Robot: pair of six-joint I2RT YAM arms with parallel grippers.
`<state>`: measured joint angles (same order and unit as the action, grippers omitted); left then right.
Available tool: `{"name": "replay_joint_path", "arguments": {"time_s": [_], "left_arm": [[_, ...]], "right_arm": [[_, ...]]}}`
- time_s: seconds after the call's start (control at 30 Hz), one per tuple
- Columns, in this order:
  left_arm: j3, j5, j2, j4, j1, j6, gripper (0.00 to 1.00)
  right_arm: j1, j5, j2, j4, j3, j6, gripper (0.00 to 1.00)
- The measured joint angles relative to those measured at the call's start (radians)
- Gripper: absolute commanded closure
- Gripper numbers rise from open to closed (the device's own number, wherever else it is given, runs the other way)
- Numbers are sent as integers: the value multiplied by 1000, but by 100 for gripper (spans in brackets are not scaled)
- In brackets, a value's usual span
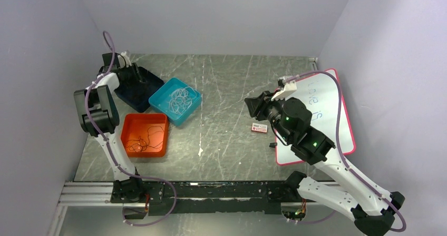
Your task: Untangle the cables
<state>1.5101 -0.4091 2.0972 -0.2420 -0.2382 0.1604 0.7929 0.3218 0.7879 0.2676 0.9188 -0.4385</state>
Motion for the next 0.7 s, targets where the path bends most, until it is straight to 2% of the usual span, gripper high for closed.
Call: {"name": "replay_joint_path", "arguments": {"time_s": [0.33, 0.7], "left_arm": [[10, 47, -39, -37, 19, -10, 33], [-18, 82, -225, -38, 19, -14, 18]], "right_arm": [[0, 0, 0, 0, 0, -1, 62], [0, 0, 8, 0, 0, -2, 61]]}}
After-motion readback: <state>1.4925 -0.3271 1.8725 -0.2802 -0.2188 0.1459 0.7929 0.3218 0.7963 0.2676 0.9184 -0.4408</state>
